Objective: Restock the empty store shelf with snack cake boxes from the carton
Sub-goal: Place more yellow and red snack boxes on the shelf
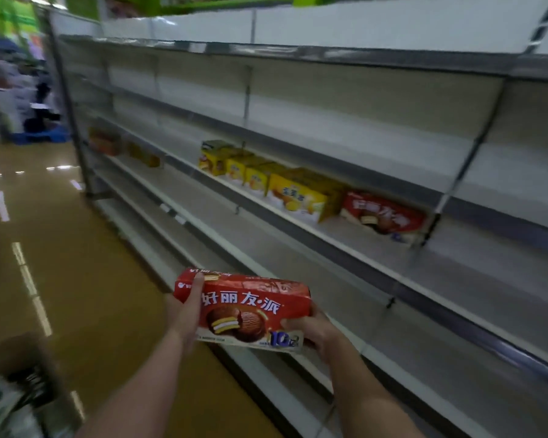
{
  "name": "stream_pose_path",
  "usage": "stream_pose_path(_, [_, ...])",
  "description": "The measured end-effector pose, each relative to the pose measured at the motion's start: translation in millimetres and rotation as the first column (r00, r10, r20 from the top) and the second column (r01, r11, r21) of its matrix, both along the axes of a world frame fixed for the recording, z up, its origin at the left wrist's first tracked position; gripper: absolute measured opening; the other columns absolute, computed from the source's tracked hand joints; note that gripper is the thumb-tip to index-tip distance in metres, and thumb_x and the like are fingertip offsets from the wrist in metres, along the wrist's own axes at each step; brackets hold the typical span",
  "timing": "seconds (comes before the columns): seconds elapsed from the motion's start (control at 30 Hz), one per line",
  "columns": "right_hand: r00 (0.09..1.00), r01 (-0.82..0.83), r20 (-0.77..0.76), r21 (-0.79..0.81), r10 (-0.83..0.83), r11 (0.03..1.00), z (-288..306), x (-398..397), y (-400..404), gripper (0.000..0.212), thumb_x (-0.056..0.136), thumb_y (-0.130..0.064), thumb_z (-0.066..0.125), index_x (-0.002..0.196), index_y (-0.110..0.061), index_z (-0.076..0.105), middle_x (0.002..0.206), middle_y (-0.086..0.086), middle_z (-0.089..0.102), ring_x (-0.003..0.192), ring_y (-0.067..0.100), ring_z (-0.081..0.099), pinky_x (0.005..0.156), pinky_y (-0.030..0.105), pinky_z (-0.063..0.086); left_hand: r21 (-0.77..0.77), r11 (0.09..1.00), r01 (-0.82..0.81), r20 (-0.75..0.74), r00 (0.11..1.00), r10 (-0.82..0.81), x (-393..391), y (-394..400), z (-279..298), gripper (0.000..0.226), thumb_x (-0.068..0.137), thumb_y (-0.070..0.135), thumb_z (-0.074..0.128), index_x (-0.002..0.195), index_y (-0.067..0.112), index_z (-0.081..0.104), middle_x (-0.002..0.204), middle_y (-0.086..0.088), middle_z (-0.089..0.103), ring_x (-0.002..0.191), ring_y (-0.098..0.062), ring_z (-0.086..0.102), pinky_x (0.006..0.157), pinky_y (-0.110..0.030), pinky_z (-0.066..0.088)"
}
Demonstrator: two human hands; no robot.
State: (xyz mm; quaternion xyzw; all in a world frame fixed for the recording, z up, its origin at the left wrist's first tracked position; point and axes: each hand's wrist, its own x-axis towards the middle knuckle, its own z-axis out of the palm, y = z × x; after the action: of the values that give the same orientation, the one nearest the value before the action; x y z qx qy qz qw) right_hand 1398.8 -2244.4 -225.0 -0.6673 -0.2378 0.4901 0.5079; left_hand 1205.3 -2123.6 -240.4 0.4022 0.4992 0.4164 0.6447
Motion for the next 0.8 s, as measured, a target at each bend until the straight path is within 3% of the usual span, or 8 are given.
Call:
stream_pose_path(0.07, [0.993, 0.112, 0.035, 0.033, -0.114, 0.993, 8.5, 20.4, -17.5, 0.066, 0.073, 0.01, 0.071, 0.129, -0.014, 0.045, 0.105, 0.006, 0.067, 0.089, 0.021, 0.068, 0.065, 0.029, 0.055, 0.031, 0.996, 0.086, -0.022, 0.996, -0.085, 30.3, 1.1, -1.5, 0.105, 0.05, 0.079, 0.072, 0.128, 0.015, 0.044, 0.121, -0.013, 0.06, 0.098, -0.029, 0.066, 0.081, -0.047, 0.057])
stream_pose_path(0.1, [0.984, 0.171, 0.049, 0.046, -0.173, 0.984, 12.0, 31.5, -25.9, 0.066, 0.074, 0.01, 0.07, 0.129, -0.014, 0.043, 0.104, 0.005, 0.065, 0.09, 0.02, 0.066, 0.069, 0.031, 0.055, 0.056, 0.991, 0.125, -0.028, 0.992, -0.124, 47.1, 2.3, -2.2, 0.108, 0.048, 0.08, 0.072, 0.131, 0.017, 0.041, 0.124, -0.013, 0.057, 0.101, -0.03, 0.065, 0.081, -0.047, 0.057])
stream_pose_path(0.17, [0.961, 0.266, 0.06, 0.076, -0.271, 0.961, 21.1, 50.4, -41.0, 0.062, 0.077, 0.01, 0.068, 0.125, -0.015, 0.038, 0.1, 0.002, 0.061, 0.088, 0.017, 0.062, 0.073, 0.03, 0.051, 0.076, 0.978, 0.195, -0.033, 0.981, -0.193, 78.6, -2.6, 10.0, 0.097, 0.056, 0.069, 0.076, 0.131, 0.019, 0.04, 0.127, -0.012, 0.054, 0.104, -0.029, 0.063, 0.083, -0.046, 0.056])
stream_pose_path(0.23, [0.934, 0.345, 0.052, 0.125, -0.354, 0.93, 30.8, 69.9, -53.1, 0.052, 0.079, 0.01, 0.066, 0.116, -0.013, 0.037, 0.095, 0.001, 0.057, 0.081, 0.014, 0.059, 0.065, 0.025, 0.047, 0.099, 0.955, 0.281, -0.05, 0.96, -0.277, 108.2, -7.9, 24.8, 0.086, 0.062, 0.054, 0.079, 0.129, 0.019, 0.039, 0.129, -0.012, 0.052, 0.108, -0.029, 0.06, 0.092, -0.048, 0.051])
stream_pose_path(0.33, [0.882, 0.449, 0.062, 0.185, -0.467, 0.874, 39.4, 101.5, -65.2, 0.049, 0.08, 0.007, 0.068, 0.115, -0.013, 0.04, 0.104, 0.005, 0.057, 0.082, 0.012, 0.057, 0.063, 0.023, 0.042, 0.126, 0.933, 0.336, -0.108, 0.94, -0.324, 155.6, -6.0, 32.7, 0.074, 0.074, 0.03, 0.079, 0.133, 0.015, 0.037, 0.133, -0.013, 0.048, 0.114, -0.031, 0.054, 0.098, -0.046, 0.046])
stream_pose_path(0.53, [0.815, 0.519, 0.112, 0.296, -0.569, 0.802, 46.8, 156.3, -65.2, 0.059, 0.079, 0.005, 0.069, 0.129, -0.012, 0.042, 0.108, 0.005, 0.059, 0.087, 0.014, 0.06, 0.066, 0.024, 0.047, 0.167, 0.882, 0.44, -0.128, 0.897, -0.423, 226.4, 6.1, 43.2, 0.07, 0.075, 0.029, 0.078, 0.133, 0.016, 0.041, 0.127, -0.008, 0.055, 0.115, -0.028, 0.054, 0.099, -0.045, 0.043])
stream_pose_path(0.67, [0.769, 0.553, 0.153, 0.326, -0.62, 0.767, 45.1, 183.3, -61.8, 0.065, 0.079, -0.001, 0.073, 0.135, -0.011, 0.043, 0.12, 0.01, 0.061, 0.098, 0.022, 0.062, 0.083, 0.035, 0.052, 0.208, 0.836, 0.508, -0.115, 0.861, -0.495, 261.5, 17.6, 41.7, 0.065, 0.071, 0.035, 0.078, 0.127, 0.018, 0.05, 0.119, -0.006, 0.063, 0.105, -0.024, 0.061, 0.094, -0.044, 0.048])
stream_pose_path(0.8, [0.74, 0.571, 0.203, 0.314, -0.641, 0.759, 47.5, 204.4, -56.9, 0.067, 0.08, -0.005, 0.074, 0.138, -0.014, 0.043, 0.126, 0.011, 0.061, 0.108, 0.026, 0.063, 0.097, 0.046, 0.05, 0.249, 0.825, 0.506, -0.086, 0.861, -0.502, 290.7, 21.3, 46.6, 0.075, 0.07, 0.031, 0.078, 0.134, 0.019, 0.039, 0.123, -0.004, 0.058, 0.112, -0.024, 0.058, 0.093, -0.041, 0.048])
